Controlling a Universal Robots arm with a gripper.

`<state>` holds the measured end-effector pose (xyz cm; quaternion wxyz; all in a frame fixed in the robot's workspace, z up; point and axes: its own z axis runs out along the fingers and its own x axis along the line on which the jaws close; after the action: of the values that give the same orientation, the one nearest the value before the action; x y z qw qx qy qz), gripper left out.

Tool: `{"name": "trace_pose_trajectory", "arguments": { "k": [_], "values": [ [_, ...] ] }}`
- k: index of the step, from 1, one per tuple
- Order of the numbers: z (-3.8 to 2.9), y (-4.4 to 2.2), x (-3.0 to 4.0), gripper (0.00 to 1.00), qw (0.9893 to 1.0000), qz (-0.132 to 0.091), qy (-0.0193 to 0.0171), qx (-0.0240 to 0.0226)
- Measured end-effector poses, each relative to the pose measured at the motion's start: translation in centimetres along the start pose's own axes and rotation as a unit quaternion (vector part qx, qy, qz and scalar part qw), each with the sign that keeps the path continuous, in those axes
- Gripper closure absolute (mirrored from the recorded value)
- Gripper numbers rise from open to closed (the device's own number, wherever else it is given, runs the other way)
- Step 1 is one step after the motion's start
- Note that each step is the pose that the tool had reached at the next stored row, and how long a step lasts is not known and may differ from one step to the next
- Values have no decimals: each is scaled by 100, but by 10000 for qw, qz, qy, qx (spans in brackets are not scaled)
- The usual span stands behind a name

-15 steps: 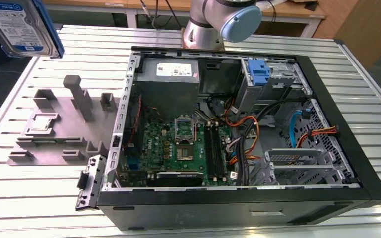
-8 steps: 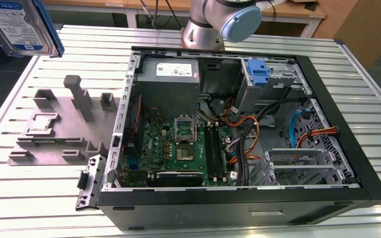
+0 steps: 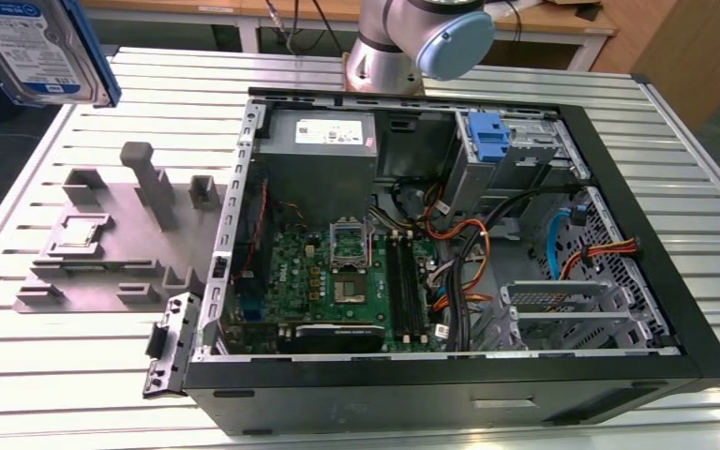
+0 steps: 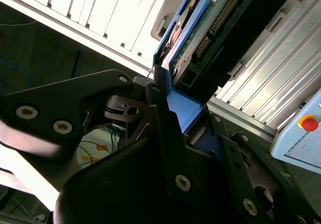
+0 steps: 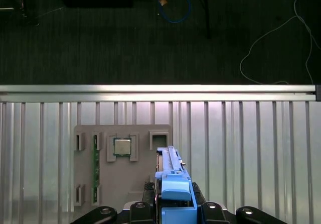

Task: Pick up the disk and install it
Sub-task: 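Pick up the disk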

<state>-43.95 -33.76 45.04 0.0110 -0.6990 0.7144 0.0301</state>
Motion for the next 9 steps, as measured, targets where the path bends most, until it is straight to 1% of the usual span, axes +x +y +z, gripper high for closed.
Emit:
{"name": "trace_pose_trajectory", "arguments": {
  "k": [9],
  "values": [
    [-15,0,-1,63,10000,0,-3,0]
  ]
}}
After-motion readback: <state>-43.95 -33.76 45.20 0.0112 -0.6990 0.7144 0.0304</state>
